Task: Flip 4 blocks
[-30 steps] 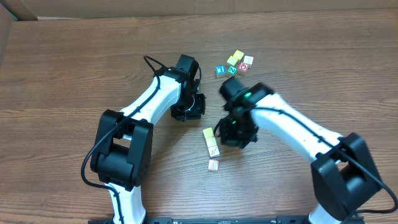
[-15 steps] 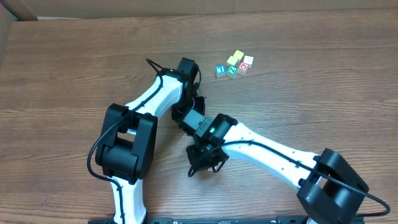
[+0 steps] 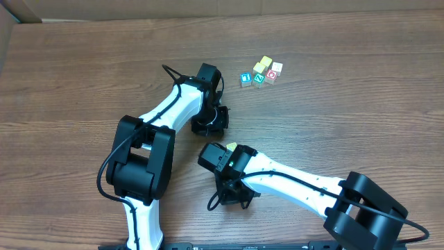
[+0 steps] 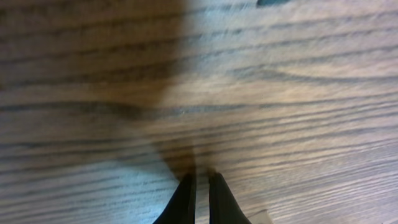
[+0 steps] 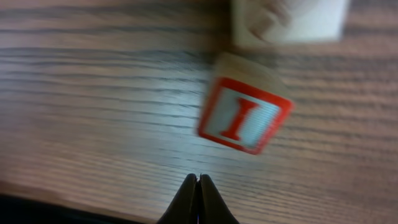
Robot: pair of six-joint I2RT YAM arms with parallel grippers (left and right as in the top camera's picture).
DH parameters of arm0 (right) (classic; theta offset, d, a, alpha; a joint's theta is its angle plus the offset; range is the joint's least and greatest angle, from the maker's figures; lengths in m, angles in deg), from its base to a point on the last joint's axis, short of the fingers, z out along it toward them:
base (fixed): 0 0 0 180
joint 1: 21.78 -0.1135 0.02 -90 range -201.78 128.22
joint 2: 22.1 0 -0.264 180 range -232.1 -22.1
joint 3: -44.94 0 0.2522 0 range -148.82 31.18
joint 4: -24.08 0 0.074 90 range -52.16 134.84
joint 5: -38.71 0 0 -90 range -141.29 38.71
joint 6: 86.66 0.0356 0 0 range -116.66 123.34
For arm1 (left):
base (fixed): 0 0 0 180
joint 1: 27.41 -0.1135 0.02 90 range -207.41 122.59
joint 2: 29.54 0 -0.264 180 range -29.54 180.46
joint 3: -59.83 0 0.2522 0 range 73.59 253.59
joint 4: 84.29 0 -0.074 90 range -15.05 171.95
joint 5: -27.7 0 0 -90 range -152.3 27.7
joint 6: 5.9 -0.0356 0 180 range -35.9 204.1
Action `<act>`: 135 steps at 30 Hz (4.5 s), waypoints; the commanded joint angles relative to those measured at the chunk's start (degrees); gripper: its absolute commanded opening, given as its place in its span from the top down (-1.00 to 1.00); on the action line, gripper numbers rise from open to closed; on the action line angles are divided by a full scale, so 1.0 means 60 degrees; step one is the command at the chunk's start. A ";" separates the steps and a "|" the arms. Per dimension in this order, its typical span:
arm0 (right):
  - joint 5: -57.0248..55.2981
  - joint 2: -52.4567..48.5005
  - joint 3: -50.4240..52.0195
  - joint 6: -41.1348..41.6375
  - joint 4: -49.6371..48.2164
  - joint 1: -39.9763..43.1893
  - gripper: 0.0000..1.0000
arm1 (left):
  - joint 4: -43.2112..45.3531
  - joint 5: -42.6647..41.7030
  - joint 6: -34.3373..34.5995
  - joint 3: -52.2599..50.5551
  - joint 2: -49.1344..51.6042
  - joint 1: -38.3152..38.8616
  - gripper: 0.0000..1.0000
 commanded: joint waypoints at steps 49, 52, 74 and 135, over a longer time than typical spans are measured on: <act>0.0794 0.0131 0.0750 0.2718 -0.1151 0.0302 0.92 | 0.0138 0.0058 0.0135 0.0091 0.0266 -0.0047 0.92; 0.0506 0.0131 0.0750 0.2991 -0.1140 0.0306 0.93 | 0.0131 0.0055 0.0135 0.0091 0.0266 -0.0044 0.92; -0.0018 0.0131 0.0750 0.3217 -0.0743 0.1100 0.93 | 0.0098 0.0058 0.0131 0.0091 0.0266 -0.0044 0.92; -0.2991 -0.1184 -0.1035 -0.0962 -0.1395 -0.0488 0.92 | -0.1552 -0.0160 0.0539 0.1370 0.0262 -0.2331 0.19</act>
